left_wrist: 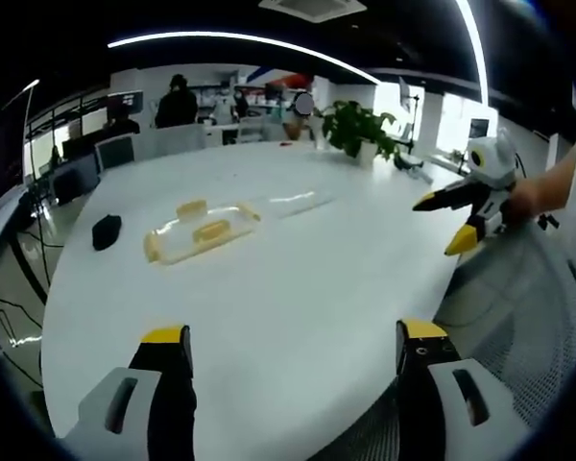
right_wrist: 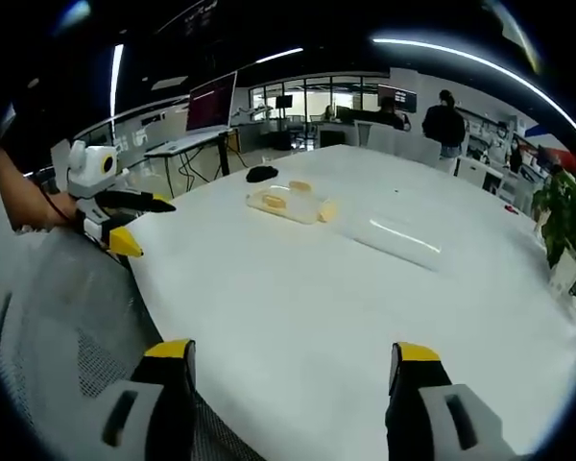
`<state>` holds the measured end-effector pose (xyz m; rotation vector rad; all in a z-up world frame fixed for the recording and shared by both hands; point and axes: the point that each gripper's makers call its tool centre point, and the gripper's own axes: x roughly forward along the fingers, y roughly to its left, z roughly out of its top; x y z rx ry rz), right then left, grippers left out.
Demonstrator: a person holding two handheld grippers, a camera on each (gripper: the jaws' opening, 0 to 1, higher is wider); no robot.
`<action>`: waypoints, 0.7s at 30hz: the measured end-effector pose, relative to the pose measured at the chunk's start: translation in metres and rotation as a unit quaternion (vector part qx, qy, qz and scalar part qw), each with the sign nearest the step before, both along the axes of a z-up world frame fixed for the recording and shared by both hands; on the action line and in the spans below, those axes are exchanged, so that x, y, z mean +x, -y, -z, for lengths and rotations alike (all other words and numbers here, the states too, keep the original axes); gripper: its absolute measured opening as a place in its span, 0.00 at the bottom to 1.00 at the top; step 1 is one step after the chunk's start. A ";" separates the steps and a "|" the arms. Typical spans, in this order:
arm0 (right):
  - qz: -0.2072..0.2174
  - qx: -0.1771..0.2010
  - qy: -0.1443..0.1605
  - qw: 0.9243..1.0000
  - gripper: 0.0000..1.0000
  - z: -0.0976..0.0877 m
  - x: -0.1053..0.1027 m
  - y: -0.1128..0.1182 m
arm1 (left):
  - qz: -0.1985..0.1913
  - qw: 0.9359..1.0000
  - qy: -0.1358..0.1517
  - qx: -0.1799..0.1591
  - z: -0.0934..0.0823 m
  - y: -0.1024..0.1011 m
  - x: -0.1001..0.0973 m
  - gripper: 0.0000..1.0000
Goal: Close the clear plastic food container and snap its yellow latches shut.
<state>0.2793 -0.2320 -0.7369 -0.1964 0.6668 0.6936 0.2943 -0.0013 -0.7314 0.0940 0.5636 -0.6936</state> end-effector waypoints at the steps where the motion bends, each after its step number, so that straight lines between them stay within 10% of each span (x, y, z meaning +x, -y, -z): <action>1: 0.001 0.001 -0.001 1.000 0.83 0.000 0.000 0.000 | 0.000 1.000 -0.002 0.000 0.001 0.000 0.000 0.85; 21: 0.003 0.000 -0.002 1.000 0.82 0.000 0.000 0.001 | 0.004 1.000 0.004 0.010 -0.001 0.000 -0.001 0.84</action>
